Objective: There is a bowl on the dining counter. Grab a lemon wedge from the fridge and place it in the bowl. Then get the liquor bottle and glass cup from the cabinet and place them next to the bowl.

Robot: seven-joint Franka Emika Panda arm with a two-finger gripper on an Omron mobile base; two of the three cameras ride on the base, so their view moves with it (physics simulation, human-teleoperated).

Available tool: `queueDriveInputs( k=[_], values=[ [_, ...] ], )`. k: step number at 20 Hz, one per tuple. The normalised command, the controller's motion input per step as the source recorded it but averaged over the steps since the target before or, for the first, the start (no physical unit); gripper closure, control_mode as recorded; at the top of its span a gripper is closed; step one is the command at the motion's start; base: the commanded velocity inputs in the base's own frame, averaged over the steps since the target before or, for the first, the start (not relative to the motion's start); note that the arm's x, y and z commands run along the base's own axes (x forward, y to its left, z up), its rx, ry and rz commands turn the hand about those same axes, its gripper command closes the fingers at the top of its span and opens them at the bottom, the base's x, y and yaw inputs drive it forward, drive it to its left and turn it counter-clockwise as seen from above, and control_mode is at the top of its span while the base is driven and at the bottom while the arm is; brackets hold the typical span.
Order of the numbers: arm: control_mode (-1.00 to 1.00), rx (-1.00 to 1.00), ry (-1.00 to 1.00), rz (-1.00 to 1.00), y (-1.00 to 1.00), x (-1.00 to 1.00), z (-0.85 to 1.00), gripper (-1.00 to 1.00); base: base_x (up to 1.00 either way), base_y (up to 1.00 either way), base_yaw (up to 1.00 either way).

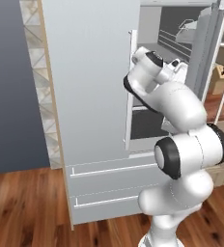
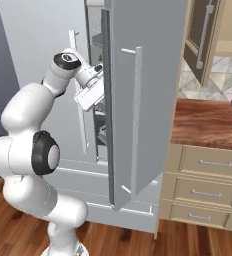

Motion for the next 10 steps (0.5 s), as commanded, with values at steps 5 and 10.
queueDriveInputs(
  k=[5,10],
  values=[
    [-1.00,0.05,-0.07,-0.13,-1.00,-0.68,0.00,-1.00,0.00,0.00,0.00],
    [-1.00,0.05,-0.02,-0.18,-1.00,-0.07,0.02,-1.00,0.00,0.00,0.00]
  ],
)
